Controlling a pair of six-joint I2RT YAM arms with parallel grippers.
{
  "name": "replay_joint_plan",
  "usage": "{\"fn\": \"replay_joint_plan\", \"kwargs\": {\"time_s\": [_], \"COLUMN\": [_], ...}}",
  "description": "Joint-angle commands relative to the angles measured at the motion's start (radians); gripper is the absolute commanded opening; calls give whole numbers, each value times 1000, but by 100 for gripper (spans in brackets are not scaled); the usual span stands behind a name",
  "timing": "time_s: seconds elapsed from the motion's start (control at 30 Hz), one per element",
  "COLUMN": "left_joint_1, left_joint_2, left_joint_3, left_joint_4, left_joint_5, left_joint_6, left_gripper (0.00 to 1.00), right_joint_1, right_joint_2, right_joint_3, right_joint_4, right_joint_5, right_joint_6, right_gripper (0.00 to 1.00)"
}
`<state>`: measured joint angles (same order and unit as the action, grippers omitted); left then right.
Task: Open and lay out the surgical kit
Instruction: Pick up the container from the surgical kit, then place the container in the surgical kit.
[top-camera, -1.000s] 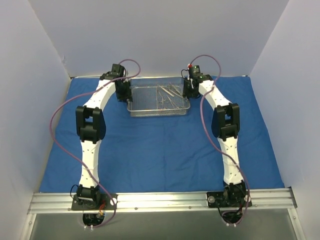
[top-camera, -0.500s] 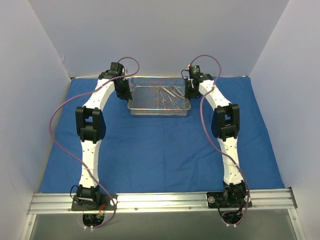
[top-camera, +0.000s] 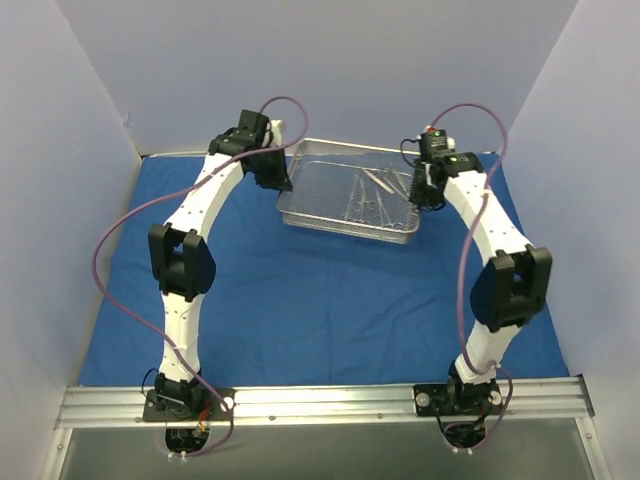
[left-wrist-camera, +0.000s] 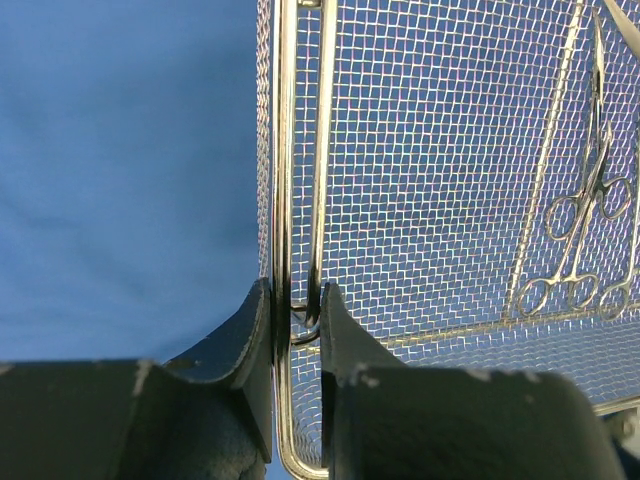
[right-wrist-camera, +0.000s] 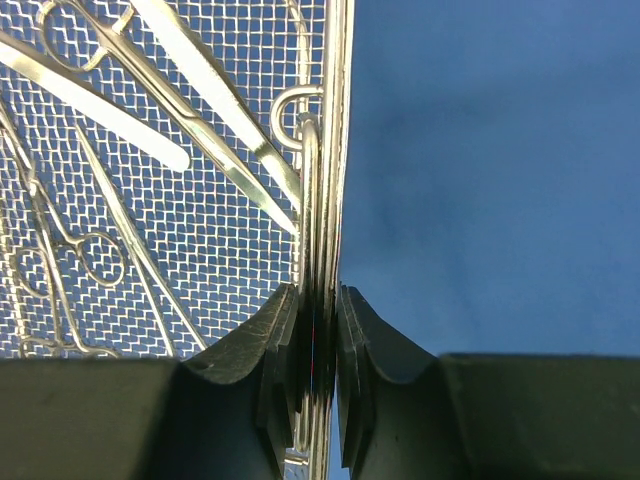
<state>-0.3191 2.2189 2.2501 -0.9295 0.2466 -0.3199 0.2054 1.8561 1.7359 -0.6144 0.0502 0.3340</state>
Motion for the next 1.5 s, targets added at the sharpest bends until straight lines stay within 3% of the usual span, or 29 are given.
{"fn": "replay_joint_plan", "kwargs": {"time_s": [0.0, 0.2, 0.5, 0.93, 1.0, 1.03, 1.07, 1.13, 1.33, 1.47], "left_joint_1": [-121, -259, -385, -434, -434, -434, -434, -434, -419, -387], "left_joint_2": [-58, -22, 58, 136, 146, 145, 139, 117, 55, -10], "left_joint_3": [39, 39, 55, 52, 49, 40, 7, -39, -156, -207], "left_joint_4": [115, 143, 161, 146, 143, 147, 168, 202, 222, 221], "left_joint_5": [117, 149, 171, 148, 154, 160, 175, 187, 220, 215], "left_joint_6": [-2, -34, -56, -44, -50, -51, -59, -62, -54, -44], "left_gripper": [2, 2, 2, 2, 11, 16, 32, 44, 58, 72], "right_joint_1": [-14, -155, -258, -282, -284, -284, -284, -284, -282, -282], "right_joint_2": [-196, -502, -736, -652, -647, -647, -653, -656, -644, -618], "right_joint_3": [-134, -430, -763, -842, -837, -834, -832, -832, -764, -665], "right_joint_4": [-44, -102, -140, -176, -177, -180, -182, -183, -257, -292], "right_joint_5": [3, 20, 36, 85, 79, 79, 77, 63, 60, 88], "right_joint_6": [31, 56, 154, 223, 220, 218, 218, 217, 217, 169], "right_gripper": [0, 0, 0, 0, 0, 3, 9, 25, 57, 68]}}
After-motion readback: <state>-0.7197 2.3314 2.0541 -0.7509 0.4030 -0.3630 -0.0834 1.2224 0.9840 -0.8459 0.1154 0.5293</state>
